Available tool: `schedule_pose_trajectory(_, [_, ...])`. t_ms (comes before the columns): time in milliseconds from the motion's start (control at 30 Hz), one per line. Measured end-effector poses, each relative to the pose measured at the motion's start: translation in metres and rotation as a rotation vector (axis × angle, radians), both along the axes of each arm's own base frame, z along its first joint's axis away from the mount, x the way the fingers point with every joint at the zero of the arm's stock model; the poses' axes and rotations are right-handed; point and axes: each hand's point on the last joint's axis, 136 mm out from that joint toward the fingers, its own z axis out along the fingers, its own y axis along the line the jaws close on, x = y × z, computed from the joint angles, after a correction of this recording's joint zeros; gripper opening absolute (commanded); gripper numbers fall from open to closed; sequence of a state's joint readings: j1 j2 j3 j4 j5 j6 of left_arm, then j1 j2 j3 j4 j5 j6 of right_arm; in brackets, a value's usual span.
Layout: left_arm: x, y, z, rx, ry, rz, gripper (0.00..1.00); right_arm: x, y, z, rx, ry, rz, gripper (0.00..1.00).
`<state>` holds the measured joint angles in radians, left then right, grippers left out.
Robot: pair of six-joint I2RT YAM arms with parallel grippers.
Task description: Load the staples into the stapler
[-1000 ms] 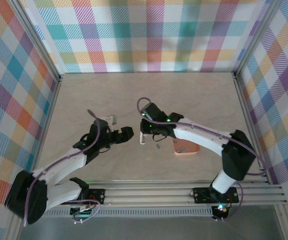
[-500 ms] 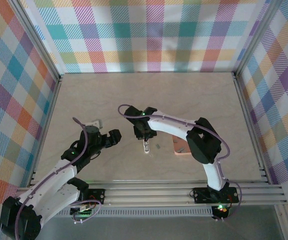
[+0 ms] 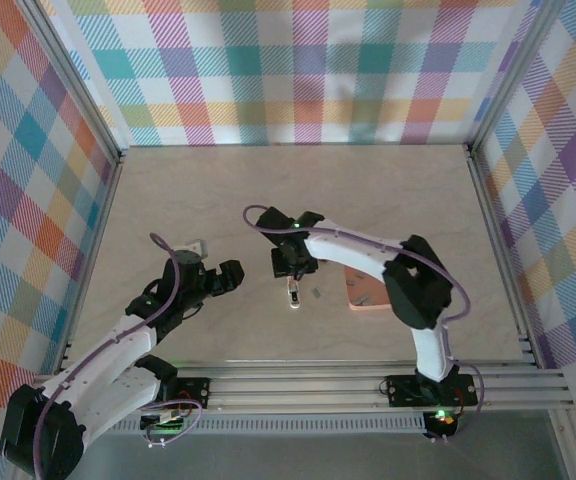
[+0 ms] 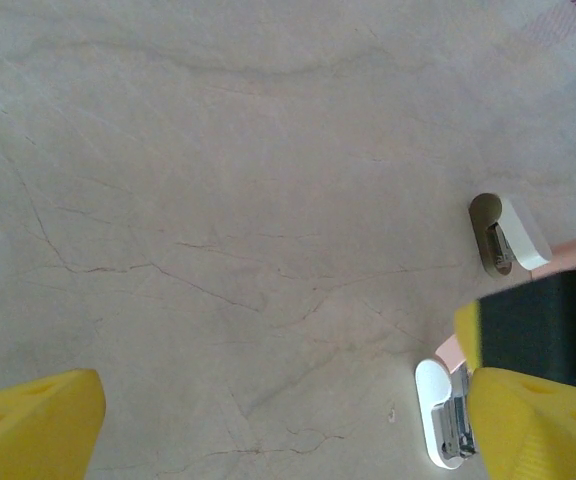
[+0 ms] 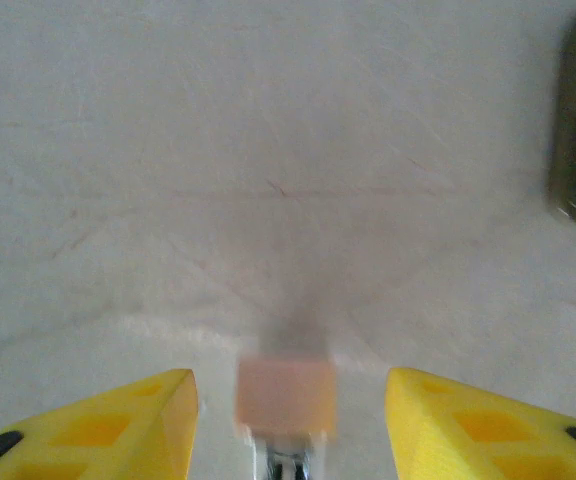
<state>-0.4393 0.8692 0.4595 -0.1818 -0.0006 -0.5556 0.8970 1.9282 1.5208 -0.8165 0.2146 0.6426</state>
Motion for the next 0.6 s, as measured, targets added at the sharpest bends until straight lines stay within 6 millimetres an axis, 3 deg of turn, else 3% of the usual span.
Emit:
schedule_pose_trajectory(133, [0.000, -0.001, -0.005, 0.005, 0.018, -0.008, 0.93, -0.020, -0.029, 0.029, 0.045, -0.046, -0.004, 0.44])
schedule_pose_trajectory(233, [-0.001, -0.003, -0.010, 0.007, 0.035, -0.014, 0.92, -0.031, -0.048, 0.031, 0.047, -0.033, -0.005, 0.42])
schedule_pose_trajectory(500, [0.001, -0.007, -0.016, 0.002, 0.054, -0.029, 0.92, -0.039, -0.059, -0.035, -0.082, 0.123, 0.083, 0.39])
schedule_pose_trajectory(600, [0.001, -0.007, -0.015, 0.000, 0.052, -0.029, 0.92, -0.039, -0.059, -0.052, -0.097, 0.161, 0.111, 0.38])
